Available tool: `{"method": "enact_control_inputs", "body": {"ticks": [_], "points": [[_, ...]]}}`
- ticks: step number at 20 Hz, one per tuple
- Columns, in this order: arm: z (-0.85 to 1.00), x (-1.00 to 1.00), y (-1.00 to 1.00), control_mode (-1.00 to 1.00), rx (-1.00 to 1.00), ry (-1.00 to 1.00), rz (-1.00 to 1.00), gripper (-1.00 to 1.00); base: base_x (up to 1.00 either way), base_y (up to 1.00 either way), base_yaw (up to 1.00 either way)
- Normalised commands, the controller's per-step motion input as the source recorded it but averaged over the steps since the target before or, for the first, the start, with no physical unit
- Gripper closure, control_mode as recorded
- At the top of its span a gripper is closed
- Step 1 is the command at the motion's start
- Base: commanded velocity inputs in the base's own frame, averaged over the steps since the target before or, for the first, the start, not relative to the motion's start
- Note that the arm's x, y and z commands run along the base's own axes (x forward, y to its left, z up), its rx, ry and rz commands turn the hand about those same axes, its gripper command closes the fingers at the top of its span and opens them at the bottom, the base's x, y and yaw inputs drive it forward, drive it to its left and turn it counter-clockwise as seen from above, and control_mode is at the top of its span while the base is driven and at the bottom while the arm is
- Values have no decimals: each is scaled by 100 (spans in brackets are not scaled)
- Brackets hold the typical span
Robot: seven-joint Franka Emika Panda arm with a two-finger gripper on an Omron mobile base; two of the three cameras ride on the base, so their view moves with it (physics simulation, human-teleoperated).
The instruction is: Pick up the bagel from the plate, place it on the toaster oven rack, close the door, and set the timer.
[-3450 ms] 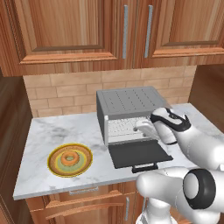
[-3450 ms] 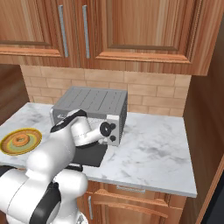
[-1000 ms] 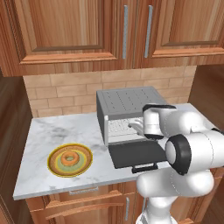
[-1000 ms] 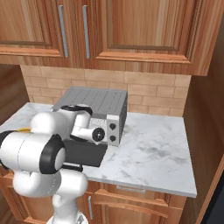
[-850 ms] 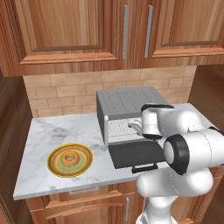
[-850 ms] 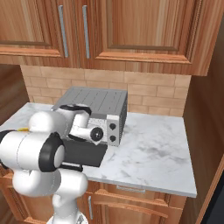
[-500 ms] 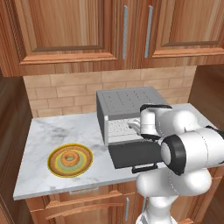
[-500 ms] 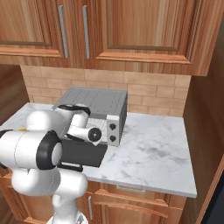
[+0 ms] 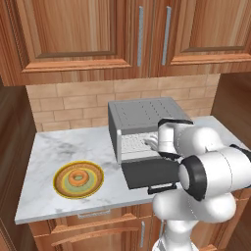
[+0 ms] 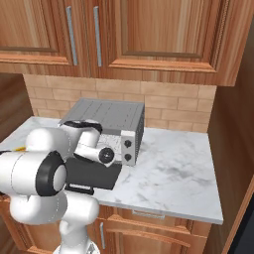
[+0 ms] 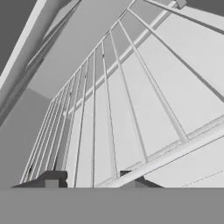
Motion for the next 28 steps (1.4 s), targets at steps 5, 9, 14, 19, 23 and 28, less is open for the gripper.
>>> {"method": "enact_control_inputs", "body": {"ticks": [5,9,14,19,23,28], "points": [[-26,-60,0,-100,0,19,-2,100,0,0,0],[-19,-56,0,-100,0,32,-2,100,0,0,0],[-19,-57,0,-100,0,37,-3,100,0,0,0],[-40,-71,0,-100,-1,35,-3,100,0,0,0],[-48,-78,0,-100,-2,30,-3,100,0,0,0],[-1,-59,12,-100,0,11,-2,-100,0,0,0]]}}
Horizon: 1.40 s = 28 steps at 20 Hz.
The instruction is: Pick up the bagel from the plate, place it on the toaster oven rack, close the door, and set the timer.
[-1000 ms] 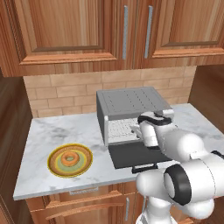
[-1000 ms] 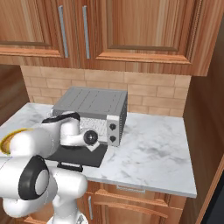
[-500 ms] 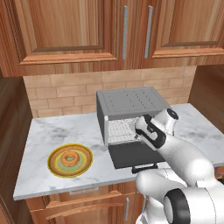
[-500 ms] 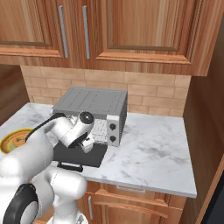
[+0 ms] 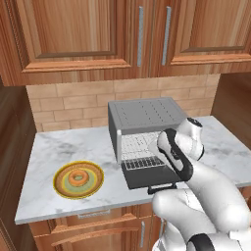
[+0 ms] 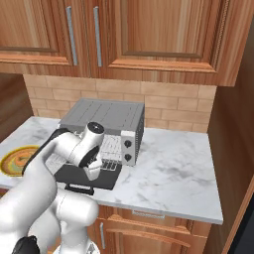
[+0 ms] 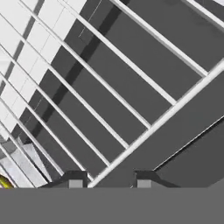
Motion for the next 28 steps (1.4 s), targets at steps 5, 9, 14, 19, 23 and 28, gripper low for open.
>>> {"method": "enact_control_inputs", "body": {"ticks": [5,9,14,19,23,28], "points": [[93,-63,49,-100,-4,-13,0,-100,0,0,0],[89,-41,91,-100,-12,-5,1,-100,0,0,0],[52,-21,100,-100,-16,0,0,-100,0,0,0],[24,1,100,-100,-16,7,0,-100,0,0,0],[0,16,94,-100,-17,13,0,-100,0,0,0],[-3,19,64,-100,-7,8,0,-100,0,0,0]]}}
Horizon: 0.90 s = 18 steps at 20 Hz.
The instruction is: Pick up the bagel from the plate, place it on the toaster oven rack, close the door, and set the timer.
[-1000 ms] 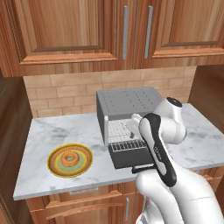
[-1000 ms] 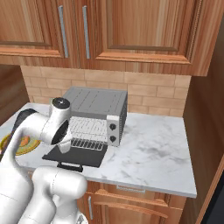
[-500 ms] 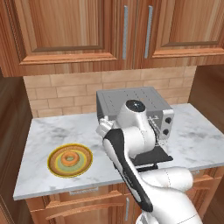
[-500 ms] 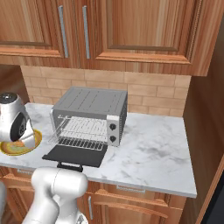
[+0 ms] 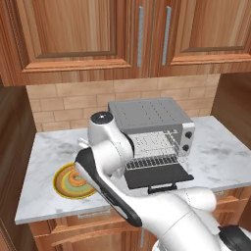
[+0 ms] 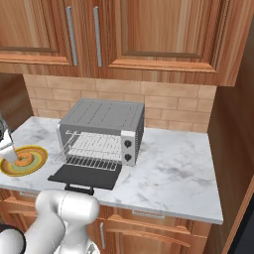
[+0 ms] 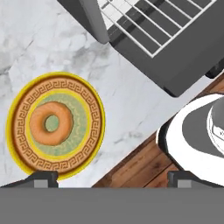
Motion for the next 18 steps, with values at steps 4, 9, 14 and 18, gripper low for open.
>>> {"method": "enact_control_inputs", "body": {"ticks": [4,9,14,18], "points": [[-12,13,36,-100,0,0,-5,-100,0,0,0],[-25,2,23,-100,0,-3,-17,-100,0,0,0],[-30,1,12,-100,0,-4,-22,-100,0,0,0],[-26,5,4,-100,0,-5,-23,-100,0,0,0]]}}
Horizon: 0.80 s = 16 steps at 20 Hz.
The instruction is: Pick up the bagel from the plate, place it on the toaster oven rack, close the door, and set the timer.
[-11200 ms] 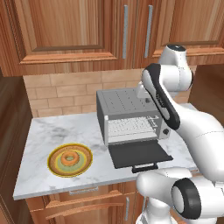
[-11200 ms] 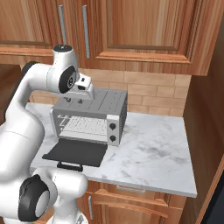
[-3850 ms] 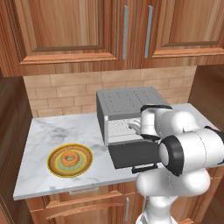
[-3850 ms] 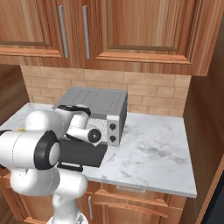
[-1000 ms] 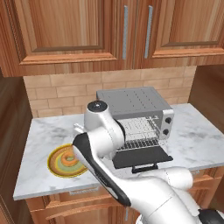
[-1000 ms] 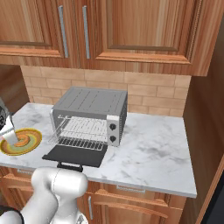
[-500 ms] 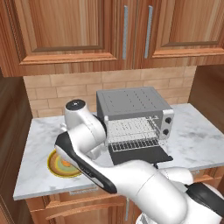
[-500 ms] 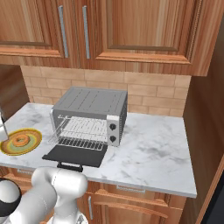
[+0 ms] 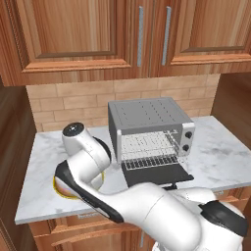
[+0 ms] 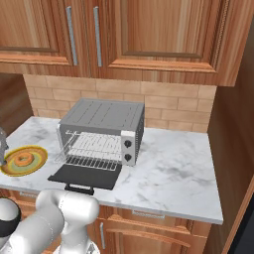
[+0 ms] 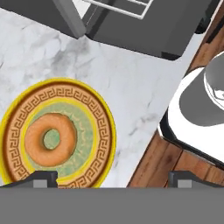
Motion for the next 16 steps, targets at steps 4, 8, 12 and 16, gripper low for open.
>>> {"method": "enact_control_inputs", "body": {"ticks": [4,8,12,16], "points": [[-15,19,13,-100,0,-3,-22,-100,0,0,0],[-14,23,22,-100,0,-2,-22,-100,0,0,0],[-13,23,24,-100,0,0,-22,-100,0,0,0],[-19,18,21,-100,0,0,-22,-100,0,0,0]]}}
